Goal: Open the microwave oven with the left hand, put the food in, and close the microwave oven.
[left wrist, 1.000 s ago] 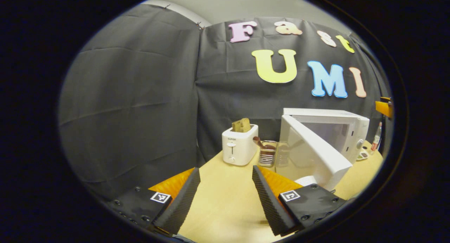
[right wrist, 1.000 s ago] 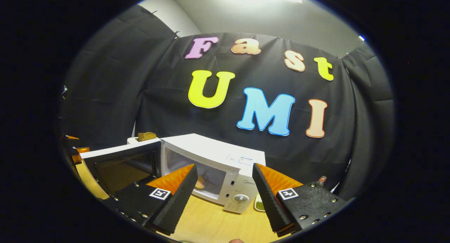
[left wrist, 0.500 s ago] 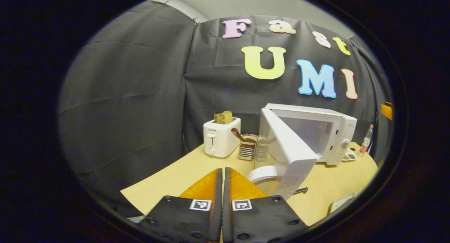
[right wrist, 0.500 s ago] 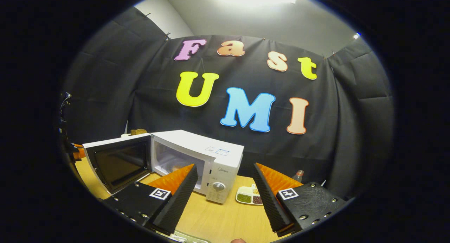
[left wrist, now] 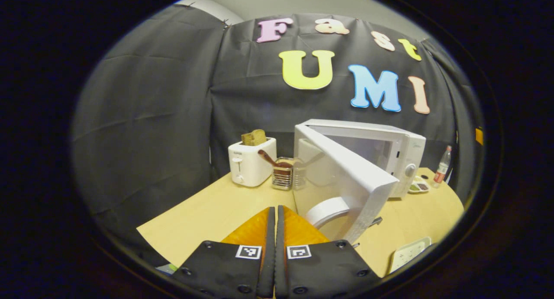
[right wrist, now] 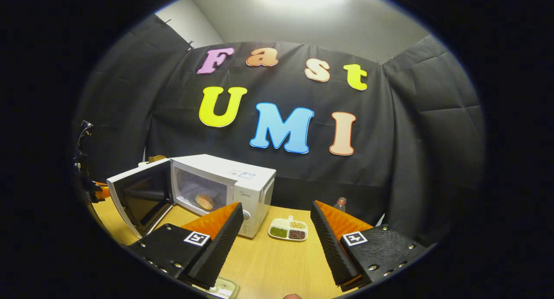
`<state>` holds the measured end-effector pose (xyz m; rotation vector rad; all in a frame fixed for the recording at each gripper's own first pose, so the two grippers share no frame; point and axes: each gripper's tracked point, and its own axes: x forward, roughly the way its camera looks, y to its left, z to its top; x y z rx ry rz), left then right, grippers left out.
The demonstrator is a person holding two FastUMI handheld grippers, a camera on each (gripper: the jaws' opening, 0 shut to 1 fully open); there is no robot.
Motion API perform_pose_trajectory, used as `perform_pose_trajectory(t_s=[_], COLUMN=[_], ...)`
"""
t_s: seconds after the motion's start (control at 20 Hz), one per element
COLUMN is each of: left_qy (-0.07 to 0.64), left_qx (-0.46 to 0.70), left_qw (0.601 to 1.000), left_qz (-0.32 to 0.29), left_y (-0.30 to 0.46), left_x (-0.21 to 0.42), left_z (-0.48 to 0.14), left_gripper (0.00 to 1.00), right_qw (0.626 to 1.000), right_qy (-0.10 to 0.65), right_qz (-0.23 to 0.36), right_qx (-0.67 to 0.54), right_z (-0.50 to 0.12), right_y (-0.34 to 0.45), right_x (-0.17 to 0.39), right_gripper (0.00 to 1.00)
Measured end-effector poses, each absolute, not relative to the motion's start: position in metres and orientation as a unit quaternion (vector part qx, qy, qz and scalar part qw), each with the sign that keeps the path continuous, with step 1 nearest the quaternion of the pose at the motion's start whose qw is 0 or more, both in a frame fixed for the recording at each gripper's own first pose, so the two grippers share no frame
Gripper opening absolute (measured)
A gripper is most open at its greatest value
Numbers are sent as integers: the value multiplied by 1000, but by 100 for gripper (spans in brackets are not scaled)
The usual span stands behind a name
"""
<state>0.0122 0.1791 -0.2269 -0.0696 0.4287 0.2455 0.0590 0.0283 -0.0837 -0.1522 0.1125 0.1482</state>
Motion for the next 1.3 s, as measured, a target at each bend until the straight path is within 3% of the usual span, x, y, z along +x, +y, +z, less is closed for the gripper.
perform_pose_trajectory(t_s=[0.2,0.25,0.45,0.5,0.55,0.65,0.75,0.8,1.25,1.3], left_qy=[209,208,203,201,200,196,195,194,179,178], left_qx=[-28,-27,-20,-20,-21,-26,-31,-30,-16,-19], left_qw=[973,975,978,979,979,980,980,980,981,980], left_qz=[89,79,38,31,25,12,-3,-10,-74,-83], left_y=[136,125,90,84,78,68,60,56,23,18], left_x=[25,30,50,56,62,73,85,91,141,145], left_z=[-220,-219,-215,-214,-213,-210,-207,-207,-204,-205], left_gripper=[8,2,2,7,2,7,2,7,8,2], right_qw=[993,994,995,995,995,995,995,995,994,994], right_qy=[64,64,68,67,65,61,63,63,70,70], right_qz=[62,57,39,37,34,28,21,14,-44,-50], right_qx=[-73,-72,-67,-67,-68,-73,-72,-70,-73,-75], right_z=[-87,-87,-86,-85,-83,-81,-82,-81,-80,-80], right_y=[3,-2,-15,-17,-18,-21,-23,-26,-44,-45], right_x=[44,41,34,31,29,30,29,30,22,22], right_gripper=[95,95,95,95,95,95,95,95,95,95])
